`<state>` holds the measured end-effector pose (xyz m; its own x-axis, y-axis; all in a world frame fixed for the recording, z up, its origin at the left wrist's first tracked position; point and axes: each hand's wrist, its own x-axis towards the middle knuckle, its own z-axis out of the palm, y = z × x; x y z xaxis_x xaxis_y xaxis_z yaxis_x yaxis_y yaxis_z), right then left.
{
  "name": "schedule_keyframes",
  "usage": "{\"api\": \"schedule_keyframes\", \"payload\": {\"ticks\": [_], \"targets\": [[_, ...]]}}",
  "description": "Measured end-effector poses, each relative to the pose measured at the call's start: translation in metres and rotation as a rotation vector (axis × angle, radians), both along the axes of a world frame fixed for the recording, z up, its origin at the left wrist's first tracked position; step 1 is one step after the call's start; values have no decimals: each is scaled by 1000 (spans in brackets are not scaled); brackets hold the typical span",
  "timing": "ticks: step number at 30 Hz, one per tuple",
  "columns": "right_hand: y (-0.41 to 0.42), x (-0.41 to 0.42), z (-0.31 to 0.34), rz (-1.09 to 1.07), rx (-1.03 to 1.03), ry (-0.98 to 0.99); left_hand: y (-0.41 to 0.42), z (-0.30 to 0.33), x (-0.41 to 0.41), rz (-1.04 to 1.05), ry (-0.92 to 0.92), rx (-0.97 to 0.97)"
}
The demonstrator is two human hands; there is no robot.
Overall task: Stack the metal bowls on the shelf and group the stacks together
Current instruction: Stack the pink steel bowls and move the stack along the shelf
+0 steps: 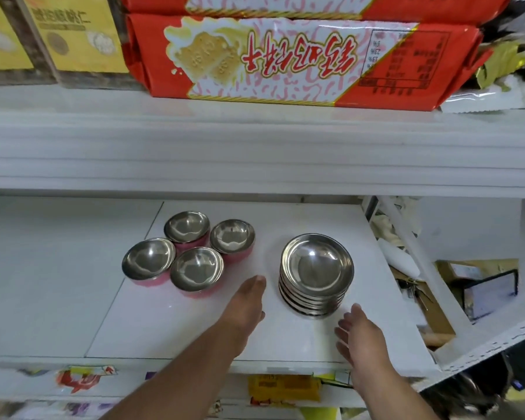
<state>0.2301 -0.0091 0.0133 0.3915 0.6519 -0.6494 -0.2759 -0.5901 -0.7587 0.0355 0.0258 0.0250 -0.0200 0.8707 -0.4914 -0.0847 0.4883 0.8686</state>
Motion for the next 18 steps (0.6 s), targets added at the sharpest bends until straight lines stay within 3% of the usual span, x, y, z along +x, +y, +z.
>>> {"api": "schedule_keyframes", "payload": {"ticks": [4, 8, 18], "targets": [[-26, -59, 1, 172, -60, -11, -11, -8, -40, -7, 78, 43], [-16, -121, 18, 321, 27, 26, -19, -4, -93, 32, 61, 78], [24, -217, 27, 310, 65, 8, -8, -8, -251, 407, 192, 28]]}}
